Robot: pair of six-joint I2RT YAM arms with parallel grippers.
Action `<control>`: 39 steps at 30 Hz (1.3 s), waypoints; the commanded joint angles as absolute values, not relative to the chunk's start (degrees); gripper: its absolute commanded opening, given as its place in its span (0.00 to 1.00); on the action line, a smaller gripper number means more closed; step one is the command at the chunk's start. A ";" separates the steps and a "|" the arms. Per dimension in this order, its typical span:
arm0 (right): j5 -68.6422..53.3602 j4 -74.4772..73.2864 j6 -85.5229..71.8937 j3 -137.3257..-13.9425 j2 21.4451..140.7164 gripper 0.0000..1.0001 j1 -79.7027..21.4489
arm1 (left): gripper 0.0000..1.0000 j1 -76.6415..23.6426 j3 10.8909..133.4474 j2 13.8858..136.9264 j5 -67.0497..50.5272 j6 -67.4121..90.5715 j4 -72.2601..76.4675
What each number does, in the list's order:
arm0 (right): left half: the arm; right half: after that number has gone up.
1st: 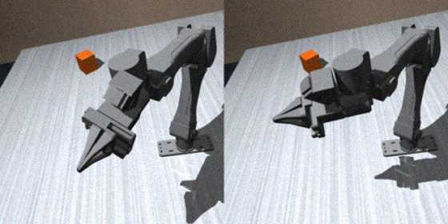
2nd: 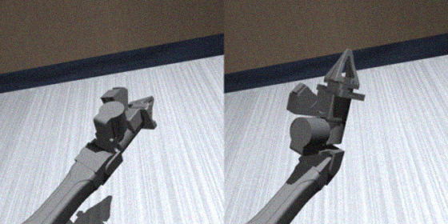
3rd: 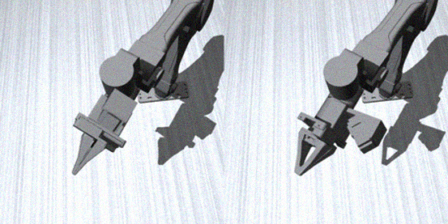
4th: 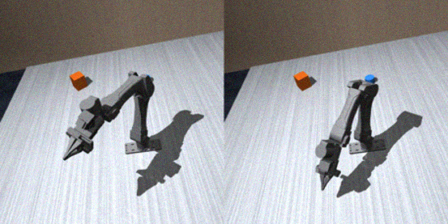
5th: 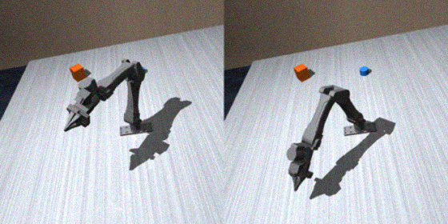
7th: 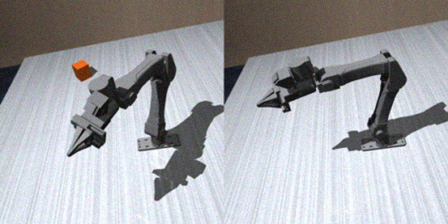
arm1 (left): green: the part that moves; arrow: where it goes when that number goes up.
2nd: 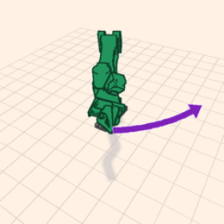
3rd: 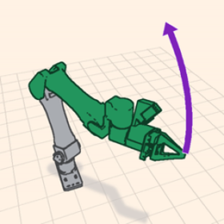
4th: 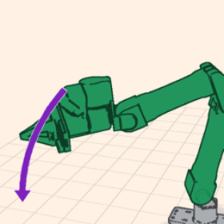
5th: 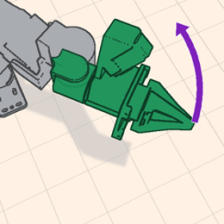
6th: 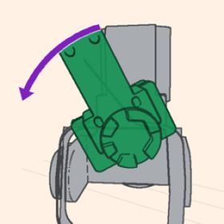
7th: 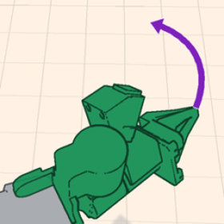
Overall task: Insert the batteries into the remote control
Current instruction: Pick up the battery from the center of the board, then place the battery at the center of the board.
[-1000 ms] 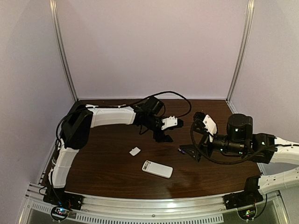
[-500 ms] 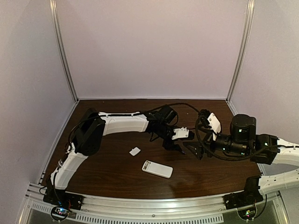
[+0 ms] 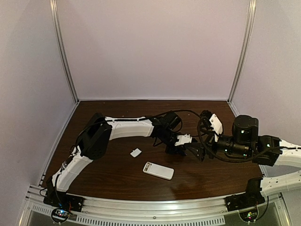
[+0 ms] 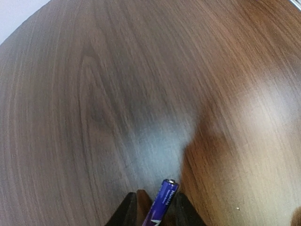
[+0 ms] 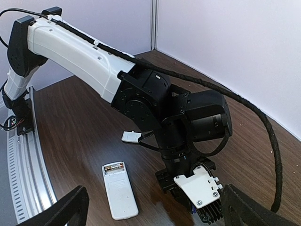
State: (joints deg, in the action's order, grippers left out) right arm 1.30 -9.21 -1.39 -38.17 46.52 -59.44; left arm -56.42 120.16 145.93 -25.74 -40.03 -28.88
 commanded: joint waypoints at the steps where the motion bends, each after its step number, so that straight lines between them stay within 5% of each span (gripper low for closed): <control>1: 0.84 -9.43 -0.80 -37.66 46.59 1.00 -59.50 | 0.25 -56.44 121.38 146.76 -25.93 -40.04 -32.97; 7: 0.66 -9.10 -0.75 -37.60 46.04 1.00 -59.50 | 0.00 -55.67 118.54 144.49 -26.70 -35.95 -37.33; 11: 0.18 -8.66 -0.79 -37.41 45.74 1.00 -59.50 | 0.00 -54.39 111.81 137.68 -23.56 -29.77 -36.26; 23: -3.41 -7.57 -0.78 -37.20 47.22 1.00 -59.44 | 0.00 -47.23 65.70 100.60 -10.35 2.49 -16.18; 39: -3.59 -8.28 -0.97 -37.64 49.09 1.00 -59.41 | 0.01 -43.17 47.05 95.55 8.50 24.85 -6.74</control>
State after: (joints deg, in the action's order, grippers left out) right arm -3.07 -7.99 -1.26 -38.04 48.40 -59.42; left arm -43.86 47.35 95.79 1.58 17.93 -10.83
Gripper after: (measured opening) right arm 0.996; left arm 0.076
